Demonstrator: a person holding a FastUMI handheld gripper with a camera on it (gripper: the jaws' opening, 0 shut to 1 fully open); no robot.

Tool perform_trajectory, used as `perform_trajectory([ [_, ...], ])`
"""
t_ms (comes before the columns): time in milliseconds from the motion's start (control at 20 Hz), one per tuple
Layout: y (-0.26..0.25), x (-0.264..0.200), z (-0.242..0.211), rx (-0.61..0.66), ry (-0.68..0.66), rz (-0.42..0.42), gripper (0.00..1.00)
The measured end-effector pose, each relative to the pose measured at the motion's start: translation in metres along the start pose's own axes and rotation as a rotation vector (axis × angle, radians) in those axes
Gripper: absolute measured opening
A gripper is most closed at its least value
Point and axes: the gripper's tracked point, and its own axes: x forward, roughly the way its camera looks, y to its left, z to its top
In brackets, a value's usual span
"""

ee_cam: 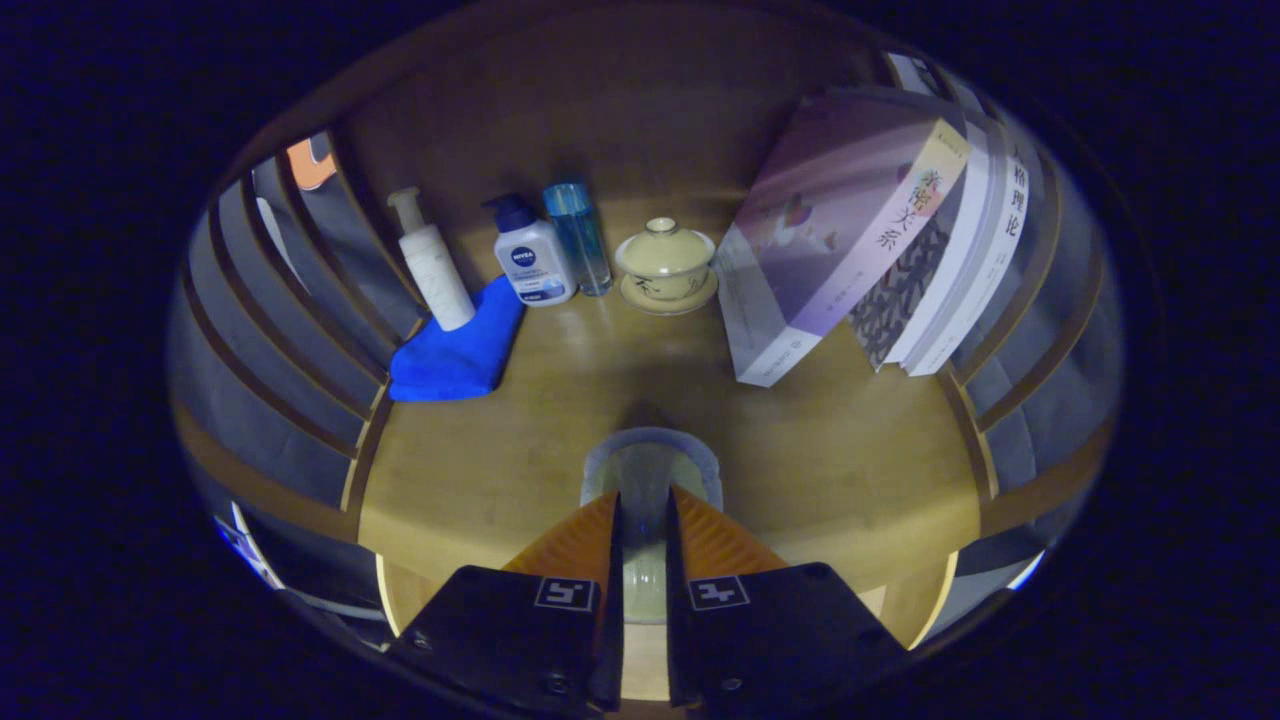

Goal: Pull open the drawer, take out the items inside it, and place them on the countertop above the cabinet.

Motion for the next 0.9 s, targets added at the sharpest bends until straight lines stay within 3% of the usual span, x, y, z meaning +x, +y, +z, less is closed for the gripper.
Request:
perform_trajectory([
  [200, 0.003, 0.006, 0.001, 0.031, -0.030, 0.040, 0.21],
  [500, 0.012, 0.005, 0.000, -0.004, -0.143, 0.107, 0.32],
  [800, 0.012, -0.037, 0.017, -0.031, -0.382, 0.136, 0.78],
  [900, 0.016, -0.061, 0.014, -0.053, -0.459, 0.139, 0.79],
])
